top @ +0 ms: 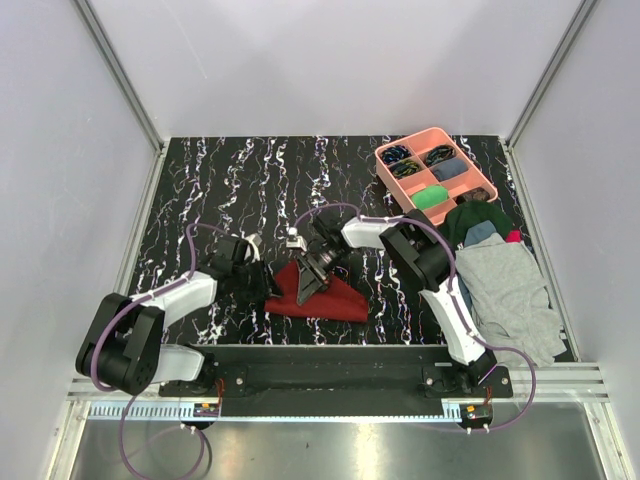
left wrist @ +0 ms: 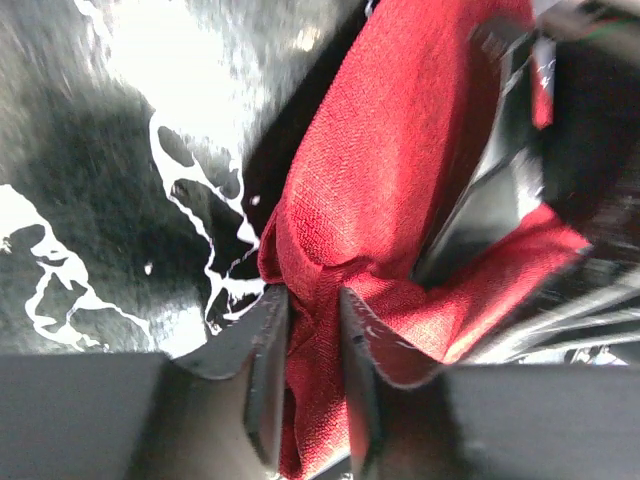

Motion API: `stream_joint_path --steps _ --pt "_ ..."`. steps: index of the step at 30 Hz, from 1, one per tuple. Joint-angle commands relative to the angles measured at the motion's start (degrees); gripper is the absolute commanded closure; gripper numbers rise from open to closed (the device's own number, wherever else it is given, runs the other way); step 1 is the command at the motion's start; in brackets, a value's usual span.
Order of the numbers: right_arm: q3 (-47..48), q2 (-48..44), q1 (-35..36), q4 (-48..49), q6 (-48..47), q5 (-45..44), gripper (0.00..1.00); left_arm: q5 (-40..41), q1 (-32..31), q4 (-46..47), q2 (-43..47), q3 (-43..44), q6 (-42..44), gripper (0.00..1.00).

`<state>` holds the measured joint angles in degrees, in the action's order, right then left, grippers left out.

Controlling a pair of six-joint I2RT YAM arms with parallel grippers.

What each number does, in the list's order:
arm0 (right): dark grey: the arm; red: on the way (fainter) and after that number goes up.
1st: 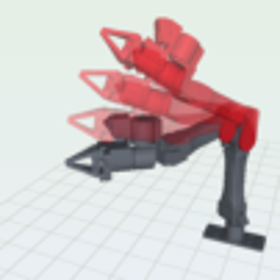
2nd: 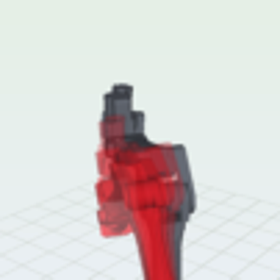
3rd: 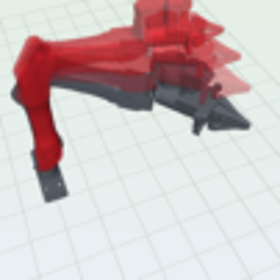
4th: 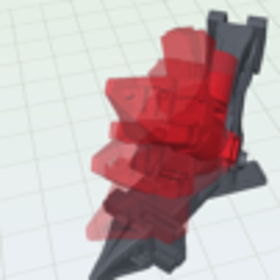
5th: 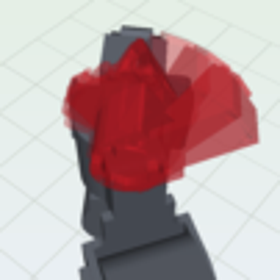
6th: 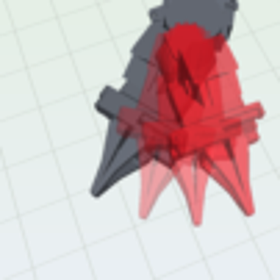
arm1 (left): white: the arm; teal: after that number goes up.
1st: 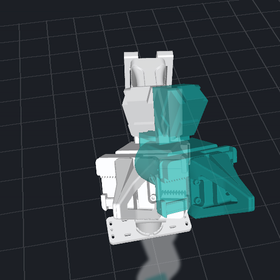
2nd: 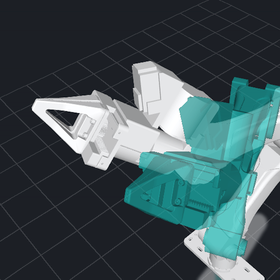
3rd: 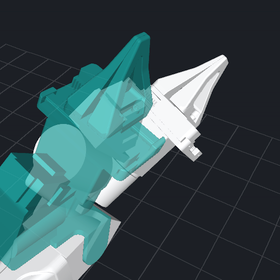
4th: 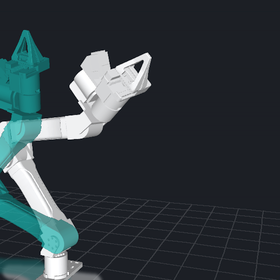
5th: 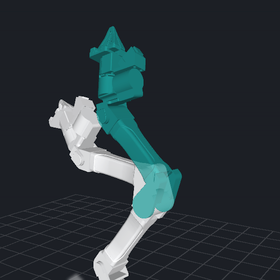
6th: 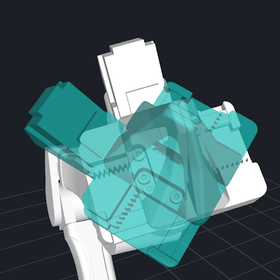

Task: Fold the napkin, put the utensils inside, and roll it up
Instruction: Roll the napkin with the utensil

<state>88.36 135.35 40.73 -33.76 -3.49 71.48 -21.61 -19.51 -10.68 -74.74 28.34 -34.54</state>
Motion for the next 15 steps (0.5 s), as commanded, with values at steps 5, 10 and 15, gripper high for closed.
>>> stream_joint_path --steps 5,10,15 --pt "-0.2 -14.1 -1.0 5.6 -0.6 -19.4 0.19 -1.0 -0.6 -2.4 -2.4 -2.0 0.7 0.8" --pt "-14.0 -29.2 1.4 17.2 0.1 -33.6 0.03 -0.6 -0.6 -1.2 -3.8 -2.3 1.0 0.82" --pt "-28.6 -42.0 12.9 25.6 -8.5 -58.3 0.0 -0.6 -0.5 -1.2 -4.5 -2.0 1.1 0.83"
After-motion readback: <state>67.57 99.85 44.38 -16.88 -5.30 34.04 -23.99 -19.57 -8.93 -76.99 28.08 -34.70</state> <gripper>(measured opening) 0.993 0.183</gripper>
